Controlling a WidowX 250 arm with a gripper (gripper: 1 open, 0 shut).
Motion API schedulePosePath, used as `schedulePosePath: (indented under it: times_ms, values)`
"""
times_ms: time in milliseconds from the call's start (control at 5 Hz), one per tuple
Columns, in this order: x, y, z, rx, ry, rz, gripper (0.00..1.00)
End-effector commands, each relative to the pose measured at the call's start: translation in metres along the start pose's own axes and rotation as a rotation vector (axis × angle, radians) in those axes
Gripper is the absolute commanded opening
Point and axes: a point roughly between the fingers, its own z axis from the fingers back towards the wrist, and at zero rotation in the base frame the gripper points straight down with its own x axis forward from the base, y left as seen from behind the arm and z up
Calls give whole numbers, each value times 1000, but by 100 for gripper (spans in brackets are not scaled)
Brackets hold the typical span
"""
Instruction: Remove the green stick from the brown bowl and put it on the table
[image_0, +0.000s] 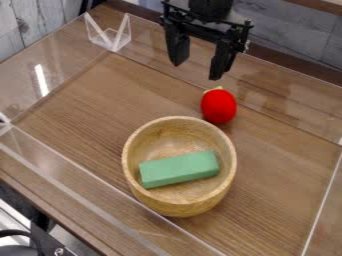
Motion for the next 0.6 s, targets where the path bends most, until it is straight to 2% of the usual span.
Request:
schedulePosePath:
  times_ms: [0, 200, 400]
  values:
    - [-16, 4, -12, -4, 32, -172, 100]
    - [-33, 9, -24, -9, 47, -321, 100]
    - [-57, 9, -33, 10, 18, -452, 100]
